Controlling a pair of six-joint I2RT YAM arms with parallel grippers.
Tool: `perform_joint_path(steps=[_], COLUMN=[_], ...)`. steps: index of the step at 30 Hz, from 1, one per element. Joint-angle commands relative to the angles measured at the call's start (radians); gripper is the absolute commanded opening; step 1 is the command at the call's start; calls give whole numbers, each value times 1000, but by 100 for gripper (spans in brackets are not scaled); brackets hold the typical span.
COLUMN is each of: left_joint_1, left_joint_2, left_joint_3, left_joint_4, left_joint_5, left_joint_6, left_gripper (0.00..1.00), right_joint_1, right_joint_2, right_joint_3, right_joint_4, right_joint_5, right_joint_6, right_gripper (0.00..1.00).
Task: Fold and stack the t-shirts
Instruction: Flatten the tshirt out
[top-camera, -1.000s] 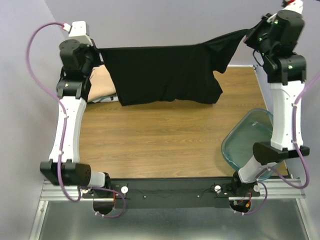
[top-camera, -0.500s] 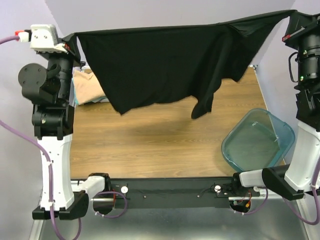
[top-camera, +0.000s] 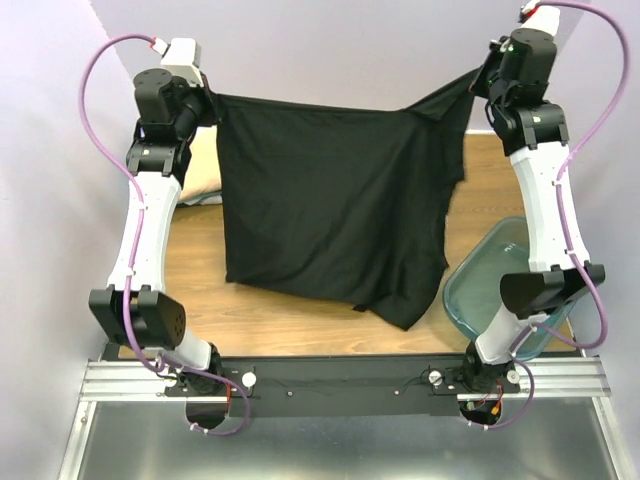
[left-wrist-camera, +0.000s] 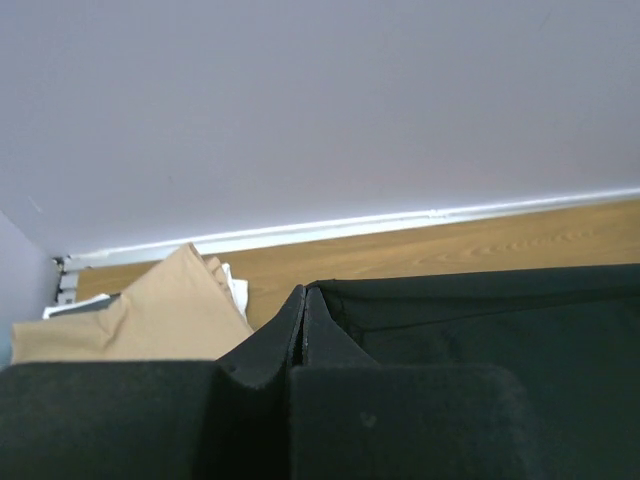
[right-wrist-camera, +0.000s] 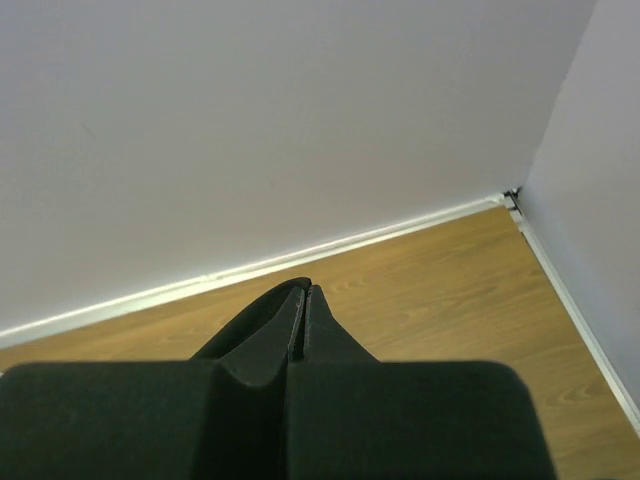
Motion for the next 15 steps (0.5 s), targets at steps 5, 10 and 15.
perform_joint_path(steps=[5,10,15], left_joint_1=[7,6,7], left_joint_2=[4,-68,-211], left_joint_3=[104,110,83], left_joint_4=[-25,-19,-8], left_joint_5=[10,-13,-44], left_joint_6=[-11,-11,-2], left_gripper=[0,0,0], right_joint_1=[-6,-7,-7], right_joint_2=[-52,-134,-239], right_joint_3=[36,13,15], right_joint_4=[20,52,83], right_joint_5=[31,34,24], right_joint_6=[-35,-52,-81], right_gripper=[0,0,0])
